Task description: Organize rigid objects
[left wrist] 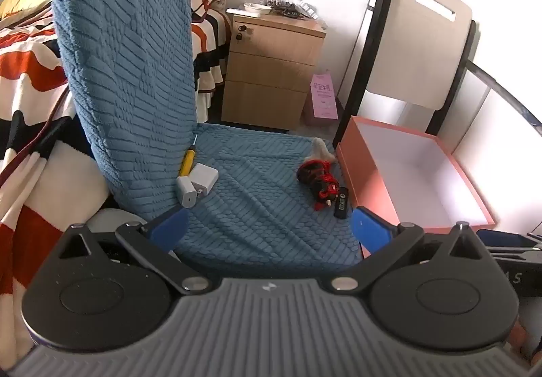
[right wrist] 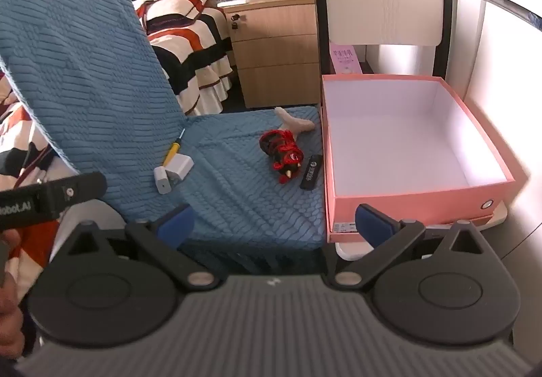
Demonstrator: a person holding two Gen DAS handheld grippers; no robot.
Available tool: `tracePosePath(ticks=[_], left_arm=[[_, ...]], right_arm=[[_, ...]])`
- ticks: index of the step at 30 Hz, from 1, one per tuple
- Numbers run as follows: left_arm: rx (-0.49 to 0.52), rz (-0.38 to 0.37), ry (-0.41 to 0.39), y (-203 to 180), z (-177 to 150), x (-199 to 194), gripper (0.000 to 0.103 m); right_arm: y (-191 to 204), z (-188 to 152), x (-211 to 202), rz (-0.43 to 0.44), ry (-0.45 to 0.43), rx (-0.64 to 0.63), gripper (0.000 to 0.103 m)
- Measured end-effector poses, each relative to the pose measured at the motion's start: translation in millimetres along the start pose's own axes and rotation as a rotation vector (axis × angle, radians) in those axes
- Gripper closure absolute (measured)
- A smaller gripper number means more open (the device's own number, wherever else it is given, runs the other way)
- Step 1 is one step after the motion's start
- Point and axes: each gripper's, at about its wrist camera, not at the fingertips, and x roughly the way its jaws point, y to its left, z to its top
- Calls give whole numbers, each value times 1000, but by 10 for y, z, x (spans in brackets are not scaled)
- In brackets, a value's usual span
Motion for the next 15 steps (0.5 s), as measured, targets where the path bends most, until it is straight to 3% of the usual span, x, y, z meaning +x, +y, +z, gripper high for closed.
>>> tracePosePath(ticks=[15], left_arm=[[-33, -9, -29, 102, 44, -120, 0]], right_arm=[[87, -16, -37, -30, 25, -20, 0]])
